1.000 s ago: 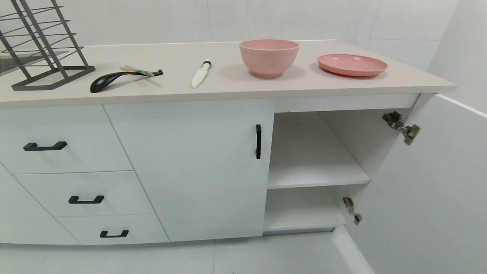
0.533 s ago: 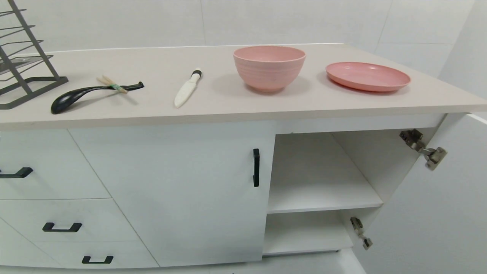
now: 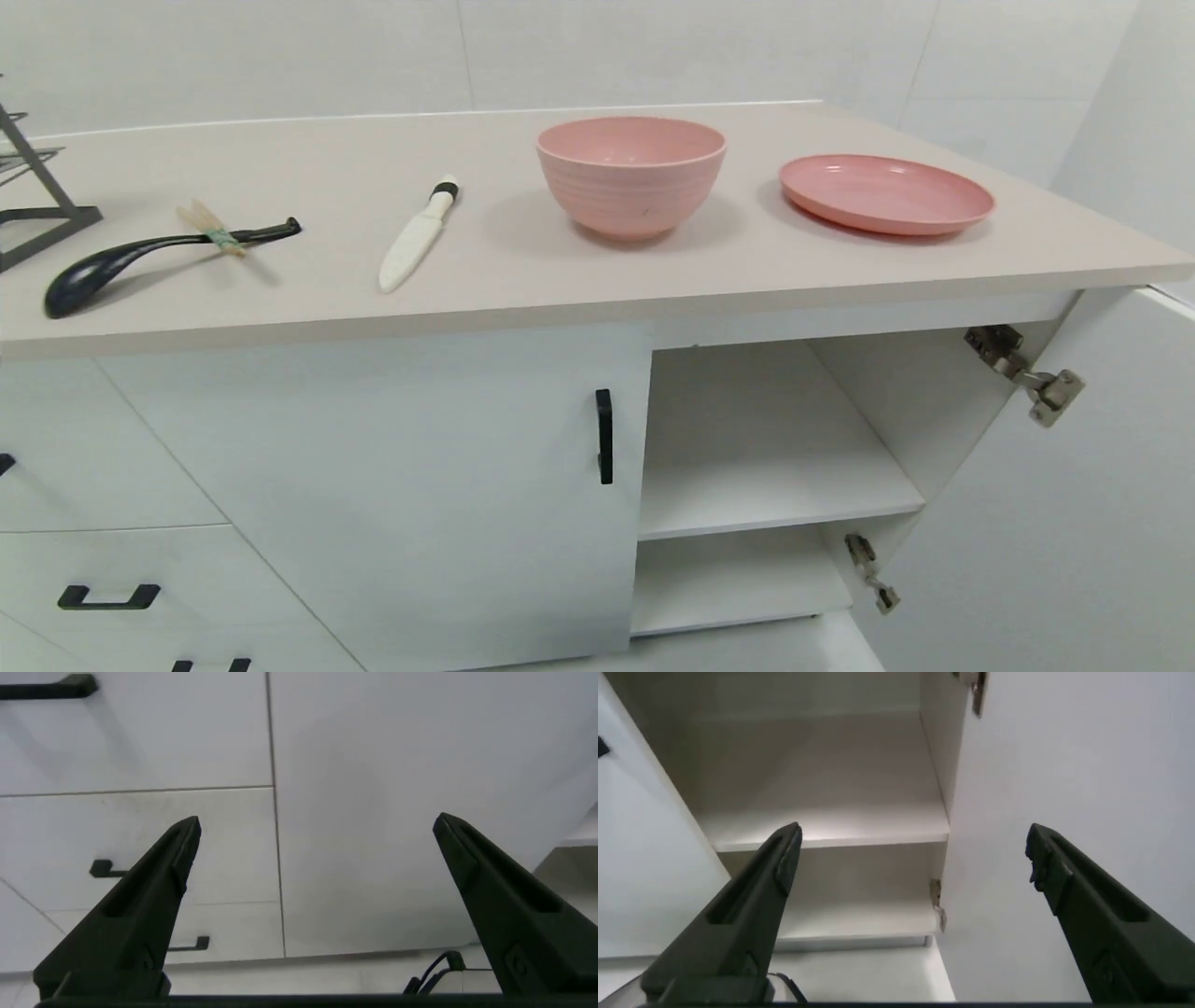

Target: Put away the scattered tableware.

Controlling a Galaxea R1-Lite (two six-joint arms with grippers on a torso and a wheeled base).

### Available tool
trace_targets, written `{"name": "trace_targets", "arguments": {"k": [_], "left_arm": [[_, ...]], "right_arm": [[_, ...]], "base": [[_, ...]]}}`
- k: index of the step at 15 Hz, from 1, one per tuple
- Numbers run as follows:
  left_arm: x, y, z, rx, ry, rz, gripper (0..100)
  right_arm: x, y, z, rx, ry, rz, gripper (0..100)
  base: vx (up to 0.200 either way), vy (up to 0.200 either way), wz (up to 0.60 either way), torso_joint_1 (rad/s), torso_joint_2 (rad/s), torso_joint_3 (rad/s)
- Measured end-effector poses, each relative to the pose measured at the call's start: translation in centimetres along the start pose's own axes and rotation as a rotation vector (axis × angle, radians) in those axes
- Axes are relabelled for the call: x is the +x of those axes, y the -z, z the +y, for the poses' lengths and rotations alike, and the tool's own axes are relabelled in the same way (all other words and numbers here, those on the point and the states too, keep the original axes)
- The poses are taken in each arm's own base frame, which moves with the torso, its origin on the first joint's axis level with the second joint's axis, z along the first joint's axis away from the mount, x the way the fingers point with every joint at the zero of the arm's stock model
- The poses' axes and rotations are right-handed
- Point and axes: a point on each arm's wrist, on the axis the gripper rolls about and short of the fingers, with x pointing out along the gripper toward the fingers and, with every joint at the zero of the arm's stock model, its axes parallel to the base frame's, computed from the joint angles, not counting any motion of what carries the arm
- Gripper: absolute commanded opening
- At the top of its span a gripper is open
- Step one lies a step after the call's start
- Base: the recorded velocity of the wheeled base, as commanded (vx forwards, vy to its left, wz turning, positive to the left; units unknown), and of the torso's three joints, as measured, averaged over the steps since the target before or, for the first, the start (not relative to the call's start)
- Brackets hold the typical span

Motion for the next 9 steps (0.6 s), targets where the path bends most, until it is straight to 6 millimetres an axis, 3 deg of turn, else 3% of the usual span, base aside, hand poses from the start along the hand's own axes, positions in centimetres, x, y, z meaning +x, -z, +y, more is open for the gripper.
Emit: {"name": "trace_targets", "arguments": {"k": [2,9], "left_arm": [[0.00,0.01,0.00,0.000,0.001,0.001,100],[0.00,0.00,0.00,-0.002,0.000,0.000,100]], "right_arm": [[0.00,0.00,0.00,0.000,0.001,0.000,100],[0.00,-0.01,0.00,0.000,0.000,-0.001,100]], "base": [[0.000,0.000,0.00,0.251,-0.23,-0.210],[0.000,0.000,0.00,0.222,-0.59,-0.208]]}}
